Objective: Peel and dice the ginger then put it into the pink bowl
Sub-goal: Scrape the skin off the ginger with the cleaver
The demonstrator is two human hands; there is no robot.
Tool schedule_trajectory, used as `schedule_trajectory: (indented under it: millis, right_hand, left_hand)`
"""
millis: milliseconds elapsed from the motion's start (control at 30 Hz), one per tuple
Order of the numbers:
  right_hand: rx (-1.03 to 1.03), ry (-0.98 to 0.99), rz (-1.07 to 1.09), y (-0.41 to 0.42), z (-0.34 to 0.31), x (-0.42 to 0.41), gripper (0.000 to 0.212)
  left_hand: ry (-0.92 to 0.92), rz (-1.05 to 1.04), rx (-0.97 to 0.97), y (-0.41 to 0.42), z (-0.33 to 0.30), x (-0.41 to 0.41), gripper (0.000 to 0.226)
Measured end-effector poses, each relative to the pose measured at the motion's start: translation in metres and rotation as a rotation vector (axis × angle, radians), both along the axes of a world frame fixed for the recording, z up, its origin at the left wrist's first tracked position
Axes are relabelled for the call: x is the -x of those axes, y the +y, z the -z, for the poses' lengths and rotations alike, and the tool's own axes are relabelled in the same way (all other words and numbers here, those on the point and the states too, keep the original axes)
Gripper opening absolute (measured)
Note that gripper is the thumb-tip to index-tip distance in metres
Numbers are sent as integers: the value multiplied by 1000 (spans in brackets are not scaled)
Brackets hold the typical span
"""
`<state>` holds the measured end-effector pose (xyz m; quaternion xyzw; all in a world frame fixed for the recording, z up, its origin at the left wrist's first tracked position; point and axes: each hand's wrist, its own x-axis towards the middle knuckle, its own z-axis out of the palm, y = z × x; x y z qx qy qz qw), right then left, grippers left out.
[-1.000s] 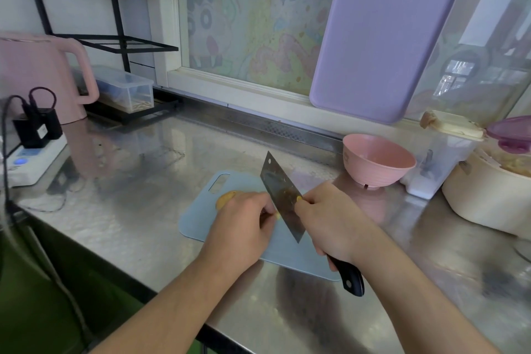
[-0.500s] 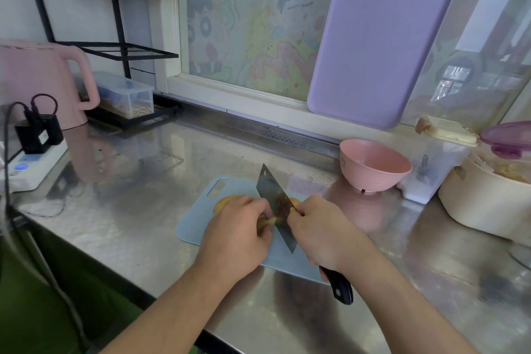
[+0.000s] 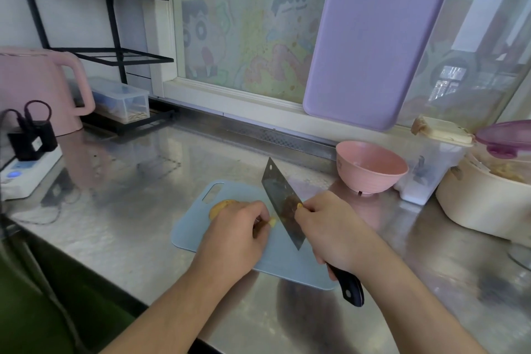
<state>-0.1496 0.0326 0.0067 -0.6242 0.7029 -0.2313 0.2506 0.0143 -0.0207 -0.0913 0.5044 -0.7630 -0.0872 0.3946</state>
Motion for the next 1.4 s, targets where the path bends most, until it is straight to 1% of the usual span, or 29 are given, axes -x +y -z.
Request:
schedule_trajectory:
  millis: [100, 267, 333, 467, 633, 800, 967, 1033, 1133, 1300, 1400]
  right_hand:
    - [-12, -12, -13, 0, -1, 0, 29]
    - [-40, -15, -25, 1, 0, -2, 27]
    - [-26, 18, -22, 1, 1, -3, 30]
    - [-5, 151, -54, -6, 6, -9, 32]
    - [-5, 204, -68, -14, 13, -20, 32]
    - [24, 160, -42, -9, 11, -18, 31]
    - [28, 50, 1, 0, 0, -8, 35]
    - [28, 67, -19, 1, 0, -8, 36]
    - [36, 109, -22, -2, 5, -9, 33]
    - [55, 100, -24, 1, 2, -9, 33]
    - [60, 131, -29, 1, 3, -10, 32]
  left_hand:
    - [-5, 5, 14, -1, 1, -1, 16]
    - [-13, 15, 12, -2, 0, -1, 18]
    - [-17, 16, 11, -3, 0, -1, 18]
    - [-14, 13, 6, -3, -1, -1, 17]
    - [3, 14, -5, 0, -4, 0, 17]
    - [26, 17, -15, 0, -3, -1, 16]
    - [43, -2, -12, -3, 1, -1, 22]
    - [41, -3, -13, -2, 0, -1, 21]
    - [37, -6, -27, -1, -2, -1, 20]
    - [50, -10, -38, -2, -2, -1, 19]
    - [49, -16, -48, -1, -2, -1, 17]
